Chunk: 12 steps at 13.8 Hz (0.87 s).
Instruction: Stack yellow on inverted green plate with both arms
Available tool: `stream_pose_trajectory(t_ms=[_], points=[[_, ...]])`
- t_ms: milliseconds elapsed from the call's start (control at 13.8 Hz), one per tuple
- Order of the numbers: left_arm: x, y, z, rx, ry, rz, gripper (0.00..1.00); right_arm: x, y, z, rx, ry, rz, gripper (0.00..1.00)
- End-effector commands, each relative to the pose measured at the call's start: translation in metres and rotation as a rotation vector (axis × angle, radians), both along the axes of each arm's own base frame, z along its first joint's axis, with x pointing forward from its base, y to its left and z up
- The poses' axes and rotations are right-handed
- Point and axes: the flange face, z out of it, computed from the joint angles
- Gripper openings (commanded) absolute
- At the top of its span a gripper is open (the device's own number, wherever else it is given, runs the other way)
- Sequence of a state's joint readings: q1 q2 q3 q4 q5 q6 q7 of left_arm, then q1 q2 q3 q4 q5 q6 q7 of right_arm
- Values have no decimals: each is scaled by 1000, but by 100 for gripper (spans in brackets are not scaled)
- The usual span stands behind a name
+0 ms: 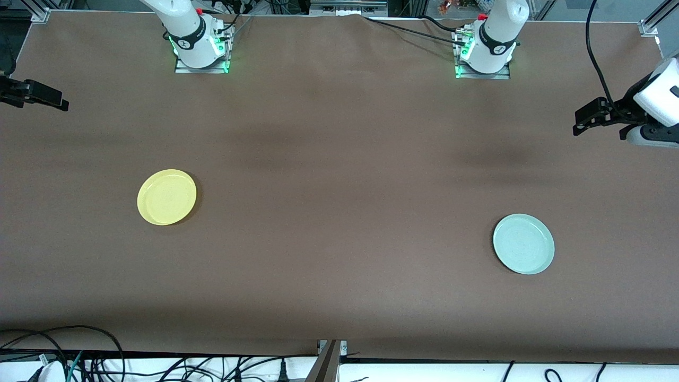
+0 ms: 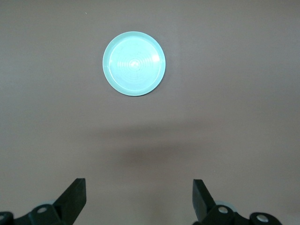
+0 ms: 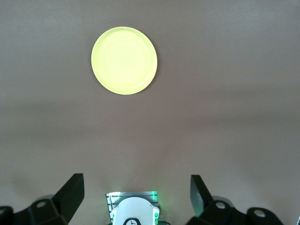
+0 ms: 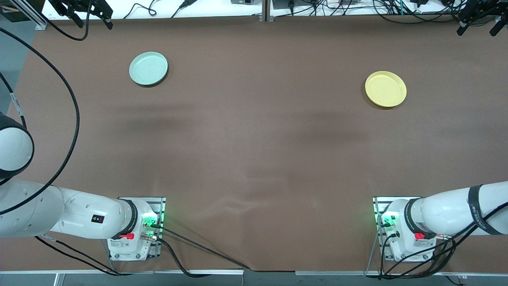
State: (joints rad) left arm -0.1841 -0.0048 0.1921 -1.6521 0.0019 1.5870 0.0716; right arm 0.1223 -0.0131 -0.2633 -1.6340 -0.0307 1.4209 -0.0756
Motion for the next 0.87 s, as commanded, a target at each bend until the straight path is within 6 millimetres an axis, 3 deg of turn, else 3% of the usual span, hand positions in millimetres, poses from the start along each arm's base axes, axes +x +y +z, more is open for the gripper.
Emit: stream_pose_trajectory(t_ms=[0,436,655,800], points=[[15,3,-3,28,8,-5,100,1,-1,5,5,5,-3,100],[38,12,-40,42,26,12,100,1,-1,5,5,5,-3,100],[57,10,-72,54,25,14,100,1,-1,5,5,5,-3,100],[75,9,-109,66,30,15,100,1,-1,4,5,6,-3,100]])
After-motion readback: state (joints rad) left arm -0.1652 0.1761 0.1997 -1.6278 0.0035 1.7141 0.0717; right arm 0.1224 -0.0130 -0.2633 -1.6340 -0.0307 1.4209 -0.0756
